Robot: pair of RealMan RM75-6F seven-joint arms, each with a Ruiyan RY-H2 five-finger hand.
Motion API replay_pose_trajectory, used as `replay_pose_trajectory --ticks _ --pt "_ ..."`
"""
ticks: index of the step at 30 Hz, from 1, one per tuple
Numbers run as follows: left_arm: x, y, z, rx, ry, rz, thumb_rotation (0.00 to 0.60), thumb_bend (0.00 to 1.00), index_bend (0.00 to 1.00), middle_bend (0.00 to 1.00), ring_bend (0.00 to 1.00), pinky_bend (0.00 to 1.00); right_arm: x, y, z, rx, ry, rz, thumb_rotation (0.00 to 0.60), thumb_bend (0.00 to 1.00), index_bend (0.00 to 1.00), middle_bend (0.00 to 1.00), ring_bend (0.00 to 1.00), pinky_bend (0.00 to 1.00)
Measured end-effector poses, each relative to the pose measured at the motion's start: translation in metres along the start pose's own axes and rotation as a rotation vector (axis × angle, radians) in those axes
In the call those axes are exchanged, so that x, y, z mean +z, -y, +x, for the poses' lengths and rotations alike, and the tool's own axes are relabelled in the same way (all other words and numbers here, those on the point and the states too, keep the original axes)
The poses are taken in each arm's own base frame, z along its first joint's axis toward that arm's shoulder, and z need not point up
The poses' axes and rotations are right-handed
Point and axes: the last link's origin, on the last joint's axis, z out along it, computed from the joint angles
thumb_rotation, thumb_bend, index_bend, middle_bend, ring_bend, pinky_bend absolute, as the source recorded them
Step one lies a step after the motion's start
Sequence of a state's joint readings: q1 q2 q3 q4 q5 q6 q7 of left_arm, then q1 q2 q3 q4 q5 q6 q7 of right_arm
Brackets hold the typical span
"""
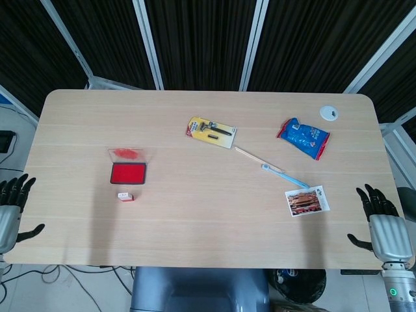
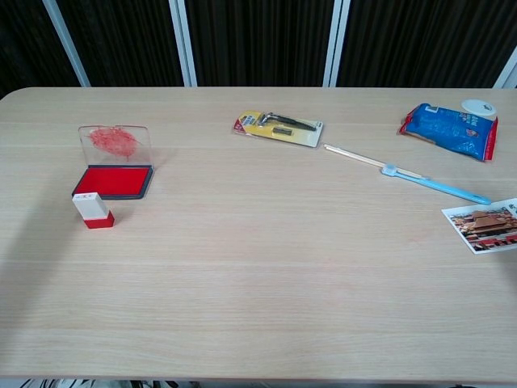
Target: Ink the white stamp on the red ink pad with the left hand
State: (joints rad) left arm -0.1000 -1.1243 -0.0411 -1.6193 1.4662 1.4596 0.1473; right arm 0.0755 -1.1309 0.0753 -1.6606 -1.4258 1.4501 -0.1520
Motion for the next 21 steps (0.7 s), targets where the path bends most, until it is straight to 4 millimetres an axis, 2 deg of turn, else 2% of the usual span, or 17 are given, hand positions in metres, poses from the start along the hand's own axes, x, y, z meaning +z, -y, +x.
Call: replay_pose_trajectory --ticks 8,12,21 --pt "0.003 -0.007 0.001 0.014 0.022 0.001 0.6 0.02 0.0 0.0 0.0 0.0 -0.001 -0.002 0.001 0.019 0.004 0.0 0.6 0.01 0.0 0.0 0.0 0.18" --pt "0.008 -0.015 0.004 0.011 0.034 0.004 0.6 0.04 0.05 0.02 0.0 0.0 -0.002 -0.002 0.002 0.027 0.006 0.008 0.6 0.02 0.0 0.0 0.0 0.18" --pt "0.042 -0.046 0.004 0.028 0.132 -0.004 0.6 0.1 0.14 0.15 0.0 0.0 -0.002 -0.001 0.002 0.045 0.012 0.021 0.6 0.03 0.0 0.0 0.0 0.18"
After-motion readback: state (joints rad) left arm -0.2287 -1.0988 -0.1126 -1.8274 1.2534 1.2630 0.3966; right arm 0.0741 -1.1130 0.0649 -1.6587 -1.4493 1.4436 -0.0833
